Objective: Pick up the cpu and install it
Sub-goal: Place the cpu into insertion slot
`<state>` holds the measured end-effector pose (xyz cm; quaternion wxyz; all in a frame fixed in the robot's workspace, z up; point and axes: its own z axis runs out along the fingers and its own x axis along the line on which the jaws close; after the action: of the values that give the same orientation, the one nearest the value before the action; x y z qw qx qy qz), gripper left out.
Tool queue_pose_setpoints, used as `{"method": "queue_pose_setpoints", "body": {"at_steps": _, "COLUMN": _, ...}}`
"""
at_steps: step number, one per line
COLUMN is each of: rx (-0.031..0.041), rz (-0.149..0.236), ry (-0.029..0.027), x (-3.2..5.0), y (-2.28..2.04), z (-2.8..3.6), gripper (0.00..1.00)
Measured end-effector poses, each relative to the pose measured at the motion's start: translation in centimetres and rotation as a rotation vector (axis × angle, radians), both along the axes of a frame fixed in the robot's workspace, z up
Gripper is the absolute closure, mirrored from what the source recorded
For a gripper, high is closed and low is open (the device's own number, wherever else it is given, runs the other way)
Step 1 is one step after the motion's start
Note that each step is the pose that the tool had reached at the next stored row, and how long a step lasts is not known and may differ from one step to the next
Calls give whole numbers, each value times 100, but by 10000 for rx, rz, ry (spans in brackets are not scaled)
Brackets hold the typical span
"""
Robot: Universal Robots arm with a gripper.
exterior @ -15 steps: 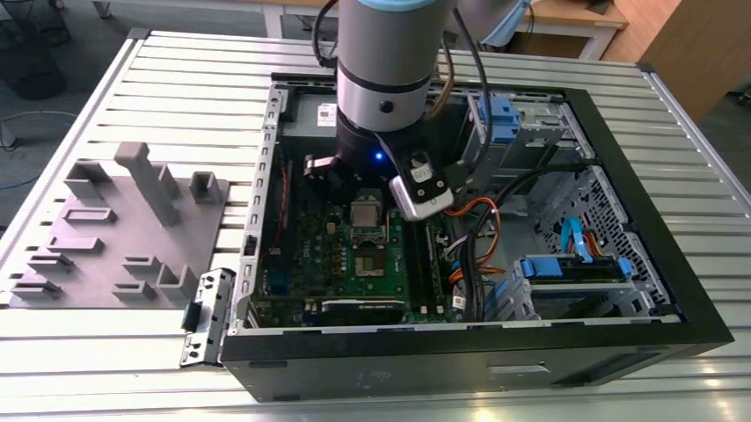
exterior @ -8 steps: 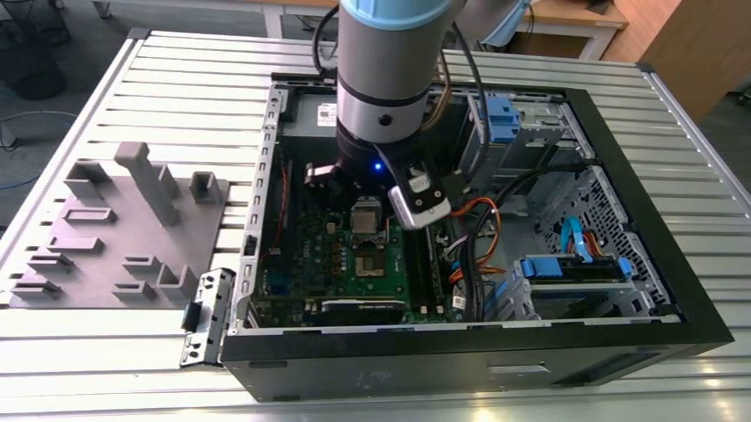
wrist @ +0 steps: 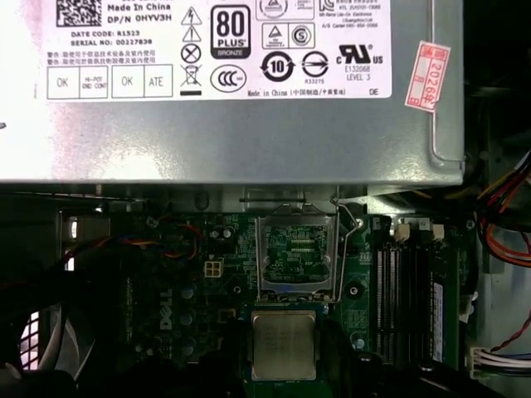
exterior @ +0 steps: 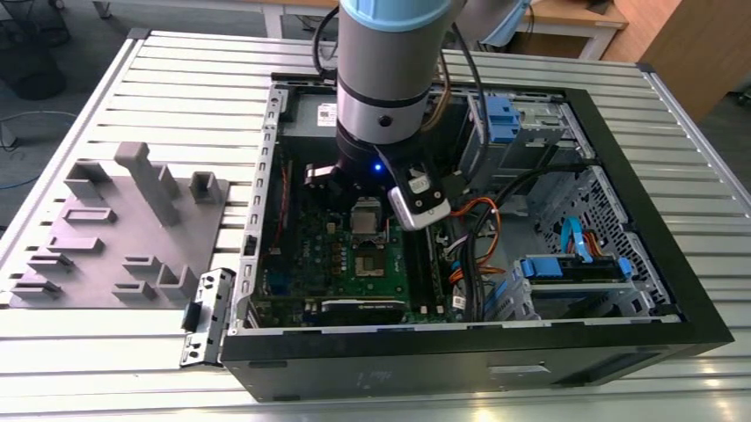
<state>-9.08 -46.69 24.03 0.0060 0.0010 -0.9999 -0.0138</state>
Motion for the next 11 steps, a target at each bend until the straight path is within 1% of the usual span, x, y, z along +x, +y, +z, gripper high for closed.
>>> {"method": "queue_pose_setpoints", "body": {"at_steps": 3, "rx": -17, "rz": 0, "ry": -7, "x": 0, "y": 0, "z": -16, "gripper": 53}}
{"method": "queue_pose_setpoints", "body": {"at_steps": 11, "rx": -48, "rz": 0, "ry": -83, "x": 0, "y": -3, "z": -108, "gripper": 53}}
